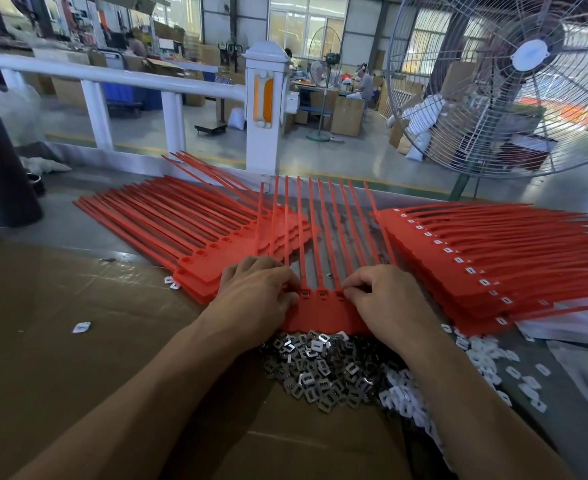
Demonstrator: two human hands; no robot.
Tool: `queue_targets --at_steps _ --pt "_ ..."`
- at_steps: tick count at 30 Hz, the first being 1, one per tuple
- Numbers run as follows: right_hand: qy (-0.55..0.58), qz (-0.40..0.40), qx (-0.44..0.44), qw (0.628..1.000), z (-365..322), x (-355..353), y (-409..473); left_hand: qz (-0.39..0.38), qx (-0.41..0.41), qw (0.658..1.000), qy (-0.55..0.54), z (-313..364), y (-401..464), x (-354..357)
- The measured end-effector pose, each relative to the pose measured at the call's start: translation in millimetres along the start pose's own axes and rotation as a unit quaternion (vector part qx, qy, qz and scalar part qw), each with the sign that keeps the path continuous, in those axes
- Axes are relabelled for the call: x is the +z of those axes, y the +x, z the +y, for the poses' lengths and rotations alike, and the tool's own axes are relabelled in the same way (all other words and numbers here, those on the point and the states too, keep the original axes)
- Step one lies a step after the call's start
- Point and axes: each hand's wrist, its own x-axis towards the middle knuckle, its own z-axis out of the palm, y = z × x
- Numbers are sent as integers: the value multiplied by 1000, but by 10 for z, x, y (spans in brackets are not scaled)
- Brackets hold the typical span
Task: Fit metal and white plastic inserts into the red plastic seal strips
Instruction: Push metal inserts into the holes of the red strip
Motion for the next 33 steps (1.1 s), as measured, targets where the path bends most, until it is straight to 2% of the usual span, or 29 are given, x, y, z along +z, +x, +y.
queue_targets --at_steps 8,11,14,19,27,33 --pt "13 4 -63 998 -21 -135 -110 -6 -4 1000 2 15 -10 -13" --pt "60 -95 -90 990 -57 -238 -179 -2 -3 1000 3 24 -16 -10" --pt "48 -200 -103 973 -83 -292 -224 2 -3 1000 7 25 -19 -6" --pt "9 -265 -116 957 -109 -321 -241 1 -8 1000 8 28 -18 -16" --pt "31 -268 -109 957 -73 -302 -231 -1 -8 1000 7 30 -13 -21" --pt "126 -222 -84 963 -47 -291 -213 -6 -10 1000 7 29 -12 -27"
